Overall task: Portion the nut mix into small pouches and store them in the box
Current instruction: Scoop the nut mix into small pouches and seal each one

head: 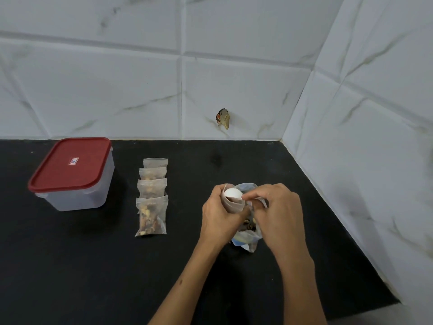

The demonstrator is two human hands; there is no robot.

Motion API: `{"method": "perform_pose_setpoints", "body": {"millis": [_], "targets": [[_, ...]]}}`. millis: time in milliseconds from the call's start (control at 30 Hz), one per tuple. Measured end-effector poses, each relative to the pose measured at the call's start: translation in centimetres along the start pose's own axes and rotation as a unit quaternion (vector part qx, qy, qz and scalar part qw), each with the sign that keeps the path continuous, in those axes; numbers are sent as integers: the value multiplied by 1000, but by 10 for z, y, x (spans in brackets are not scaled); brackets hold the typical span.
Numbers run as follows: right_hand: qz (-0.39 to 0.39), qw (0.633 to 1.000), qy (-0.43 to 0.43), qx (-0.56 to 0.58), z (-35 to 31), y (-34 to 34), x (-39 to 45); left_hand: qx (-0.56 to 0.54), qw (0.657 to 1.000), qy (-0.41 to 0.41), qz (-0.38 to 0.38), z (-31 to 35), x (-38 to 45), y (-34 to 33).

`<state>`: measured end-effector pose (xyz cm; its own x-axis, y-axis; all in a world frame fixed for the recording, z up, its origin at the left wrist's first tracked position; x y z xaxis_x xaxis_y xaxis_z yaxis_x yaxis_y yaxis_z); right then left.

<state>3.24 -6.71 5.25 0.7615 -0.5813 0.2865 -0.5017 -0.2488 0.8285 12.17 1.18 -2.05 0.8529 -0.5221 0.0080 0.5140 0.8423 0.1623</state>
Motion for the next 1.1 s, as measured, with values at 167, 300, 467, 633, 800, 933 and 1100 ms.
{"method": "perform_pose_setpoints", "body": {"millis": [167,300,467,633,800,933,1100], "targets": [[39,999,5,20,-2,3,0,7,999,-6,-34,-1,0,-5],[65,996,31,53,-2,8,0,12,1000,-2,-14,-4,4,-1],[70,990,26,120,0,9,0,12,1000,1,-4,-6,7,0],[100,962,-45,248,11,21,0,16,1000,5,11,-8,10,5],[68,966,-137,209,46,8,-1,16,999,44,8,-15,13,9],[-52,982,-174,46,67,-30,-4,54,992,111,39,-31,14,12],[-162,968,-179,-71,72,-57,-6,92,979,184,13,-50,14,4]]}}
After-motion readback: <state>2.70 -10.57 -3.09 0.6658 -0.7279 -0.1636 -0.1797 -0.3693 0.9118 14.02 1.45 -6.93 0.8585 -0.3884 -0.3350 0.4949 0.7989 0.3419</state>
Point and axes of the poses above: each hand's wrist, its own x-axis towards the middle knuckle, its own y-axis out of the back of the hand, z = x × y, the point moved 7 cm from there along x, towards the middle knuckle, and after that the axes turned 5 degrees about y, right-handed, at the moved point
